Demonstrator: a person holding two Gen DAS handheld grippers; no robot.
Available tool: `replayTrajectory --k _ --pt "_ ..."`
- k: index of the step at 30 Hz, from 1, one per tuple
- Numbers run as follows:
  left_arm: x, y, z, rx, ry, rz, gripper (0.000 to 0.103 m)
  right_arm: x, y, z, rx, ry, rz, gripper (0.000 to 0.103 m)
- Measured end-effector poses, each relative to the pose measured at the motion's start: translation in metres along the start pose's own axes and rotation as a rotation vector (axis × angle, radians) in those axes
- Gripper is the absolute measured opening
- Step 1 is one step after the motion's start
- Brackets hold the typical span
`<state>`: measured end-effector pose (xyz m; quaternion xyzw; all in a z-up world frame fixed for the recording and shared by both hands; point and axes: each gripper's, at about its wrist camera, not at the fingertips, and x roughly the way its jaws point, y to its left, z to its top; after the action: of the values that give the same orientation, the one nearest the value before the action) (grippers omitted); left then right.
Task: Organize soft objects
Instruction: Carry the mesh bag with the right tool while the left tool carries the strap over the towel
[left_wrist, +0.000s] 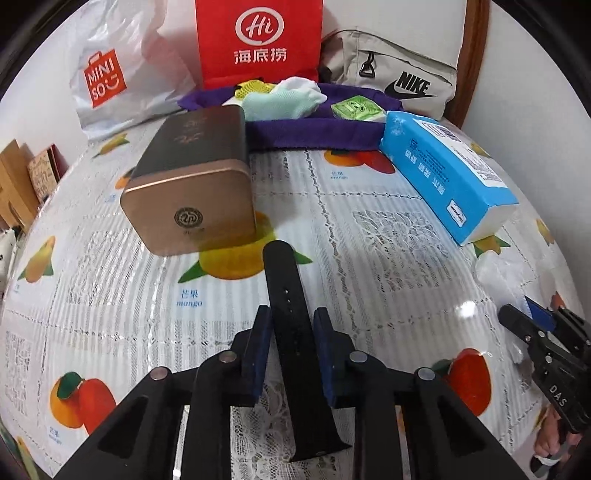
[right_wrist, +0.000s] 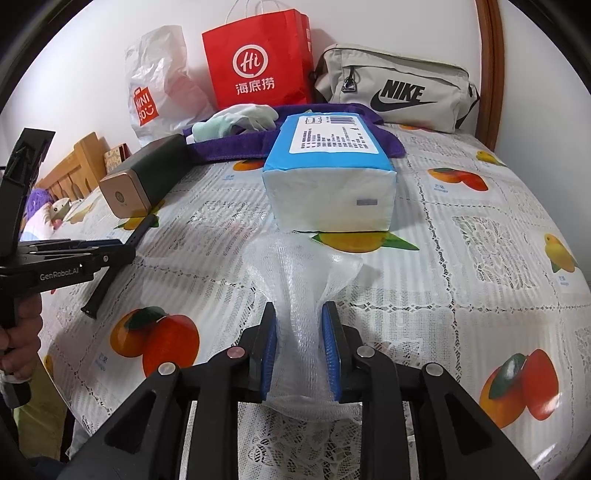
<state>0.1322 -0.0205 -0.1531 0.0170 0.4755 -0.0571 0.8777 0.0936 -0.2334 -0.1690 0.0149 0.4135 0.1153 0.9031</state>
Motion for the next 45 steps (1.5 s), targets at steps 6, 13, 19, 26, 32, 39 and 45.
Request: replayTrajectory --k 6,13,19,26,32,39,45 --pt "-0.007 0.011 -0.001 -0.044 0.006 -0.056 0.02 0.001 -0.003 0.004 0.035 0.029 -0.013 0.011" --pt "-0.029 0.016 -0.001 -0.057 -0.014 -0.072 0.02 -0.009 -0.005 0.009 0.066 0.039 0.034 0.007" --pt "-0.049 0.022 0.002 -0.071 -0.047 -0.101 0.02 -0.026 0.004 0.017 0.041 0.017 0.034 0.007" --pt "-0.067 0.029 0.013 -0.083 -0.086 -0.104 0.02 -0.045 0.011 0.036 0.02 -0.015 0.055 0.007" --pt "-0.077 0.043 0.03 -0.109 -0.116 -0.098 0.02 -0.052 0.015 0.06 0.001 -0.046 0.058 0.007" --pt "-0.08 0.057 0.057 -0.122 -0.142 -0.101 0.02 -0.05 0.018 0.093 -0.017 -0.077 0.066 0.007" --pt "-0.075 0.061 0.079 -0.119 -0.143 -0.087 0.02 -0.039 0.018 0.117 -0.023 -0.084 0.072 0.007"
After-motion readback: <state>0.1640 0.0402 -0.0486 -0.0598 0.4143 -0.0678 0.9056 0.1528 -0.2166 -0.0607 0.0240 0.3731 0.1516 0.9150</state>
